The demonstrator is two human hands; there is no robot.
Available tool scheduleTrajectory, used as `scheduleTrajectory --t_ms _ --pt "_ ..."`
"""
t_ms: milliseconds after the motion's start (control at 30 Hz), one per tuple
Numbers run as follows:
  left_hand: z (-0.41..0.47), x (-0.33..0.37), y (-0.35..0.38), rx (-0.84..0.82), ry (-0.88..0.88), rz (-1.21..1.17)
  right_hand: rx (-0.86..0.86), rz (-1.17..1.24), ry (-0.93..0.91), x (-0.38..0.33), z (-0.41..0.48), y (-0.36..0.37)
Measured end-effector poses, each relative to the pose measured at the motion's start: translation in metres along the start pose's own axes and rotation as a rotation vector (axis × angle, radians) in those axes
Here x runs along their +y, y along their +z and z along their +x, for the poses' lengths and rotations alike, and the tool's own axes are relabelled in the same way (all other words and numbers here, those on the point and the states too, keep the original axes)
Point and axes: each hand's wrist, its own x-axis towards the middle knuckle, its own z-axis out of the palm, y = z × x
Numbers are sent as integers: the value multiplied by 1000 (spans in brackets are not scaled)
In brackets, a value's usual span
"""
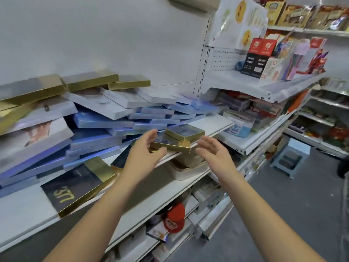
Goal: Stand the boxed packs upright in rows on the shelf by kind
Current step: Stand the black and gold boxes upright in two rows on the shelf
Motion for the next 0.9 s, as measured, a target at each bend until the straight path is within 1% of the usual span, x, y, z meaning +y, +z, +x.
scheduleTrajectory --t_ms 100,200,267,333,400,467,500,567,633,700,800,900 --pt "13 0 6 80 -22 91 -54 18 8 11 34 -7" --pt "25 -2 13 173 -40 217 -69 1 18 20 68 -16" --pt "32 1 22 193 -74 314 -63 -29 34 23 89 -23" --pt "43 7 33 175 -99 464 -74 -111 29 25 107 -28" --pt "52 15 43 132 -148 594 -105 -274 -12 25 122 -30" --pt "60 22 49 82 -185 640 -108 -393 -53 26 133 -29" --pt "63 26 50 55 -192 660 -108 -404 -59 25 137 -28" --pt "70 33 52 3 -199 739 -122 -342 -49 25 142 -27" --pt "79 38 53 -63 -203 854 -129 -219 -5 26 146 -29" --pt "89 40 55 -145 -208 923 -91 -71 53 28 148 -32" --pt "95 35 61 -266 -163 1006 -11 189 199 31 149 -40" --pt "96 30 65 -343 -98 1012 13 404 336 34 154 -51"
